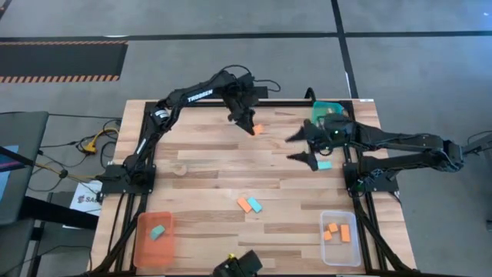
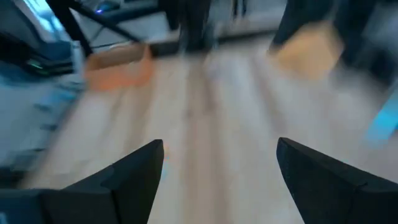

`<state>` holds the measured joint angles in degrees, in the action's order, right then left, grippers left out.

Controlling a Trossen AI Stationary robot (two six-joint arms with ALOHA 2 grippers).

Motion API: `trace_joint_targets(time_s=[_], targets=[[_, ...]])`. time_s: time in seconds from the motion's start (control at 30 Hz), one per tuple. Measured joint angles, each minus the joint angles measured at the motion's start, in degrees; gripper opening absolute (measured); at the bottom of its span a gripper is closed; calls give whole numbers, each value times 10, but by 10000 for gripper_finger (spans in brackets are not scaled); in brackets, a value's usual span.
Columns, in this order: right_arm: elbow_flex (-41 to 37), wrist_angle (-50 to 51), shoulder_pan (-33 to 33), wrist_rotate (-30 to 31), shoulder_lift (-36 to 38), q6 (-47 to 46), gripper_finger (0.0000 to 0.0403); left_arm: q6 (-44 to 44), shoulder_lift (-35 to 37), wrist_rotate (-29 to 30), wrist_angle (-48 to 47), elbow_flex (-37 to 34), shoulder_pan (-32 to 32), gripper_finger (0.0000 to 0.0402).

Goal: Sort & place blocks by color
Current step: Put the yellow block into the transparent bin

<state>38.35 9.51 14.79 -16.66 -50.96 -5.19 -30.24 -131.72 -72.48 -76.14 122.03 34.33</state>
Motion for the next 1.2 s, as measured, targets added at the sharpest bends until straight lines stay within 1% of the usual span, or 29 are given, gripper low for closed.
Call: trace_joint_targets(time_s=[0.03, 0.07, 0.1, 0.17, 0.23, 0.33, 0.43, 0.5, 0.6, 0.67, 0.87, 0.97, 1.1, 1.2], targets=[[0, -27, 0, 15, -1, 50, 334, 15, -1, -44, 1, -1, -4, 100], [0, -56, 1, 27, -4, 93, 334, 25, -1, -75, 3, -1, -11, 100], [0, -84, 3, 36, -8, 130, 334, 32, 0, -93, 2, 0, -20, 101], [0, -128, 11, 37, -13, 173, 332, 50, 0, -99, 3, 0, -40, 103], [1, -176, 23, 37, -24, 186, 331, 55, 0, -99, 3, 0, -58, 104], [4, -201, 41, 16, -46, 175, 331, 58, 0, -121, 14, 0, -83, 103], [27, -201, 56, -65, -81, 133, 331, 80, 0, -123, 44, 0, -107, 104], [41, -201, 57, -109, -102, 112, 331, 100, 0, -121, 69, 0, -118, 104], [60, -201, 45, -149, -127, 108, 329, 124, 0, -121, 100, 0, -126, 105], [70, -200, 37, -164, -137, 108, 328, 132, 0, -121, 108, 0, -125, 105], [77, -194, 23, -175, -151, 105, 328, 134, 0, -121, 112, 0, -118, 106], [78, -181, 23, -160, -151, 111, 328, 135, 0, -130, 113, 0, -112, 106], [78, -181, 26, -157, -151, 125, 328, 135, 0, -148, 118, 0, -110, 106], [78, -171, 26, -151, -151, 126, 328, 154, 0, -154, 140, 0, -111, 106]])
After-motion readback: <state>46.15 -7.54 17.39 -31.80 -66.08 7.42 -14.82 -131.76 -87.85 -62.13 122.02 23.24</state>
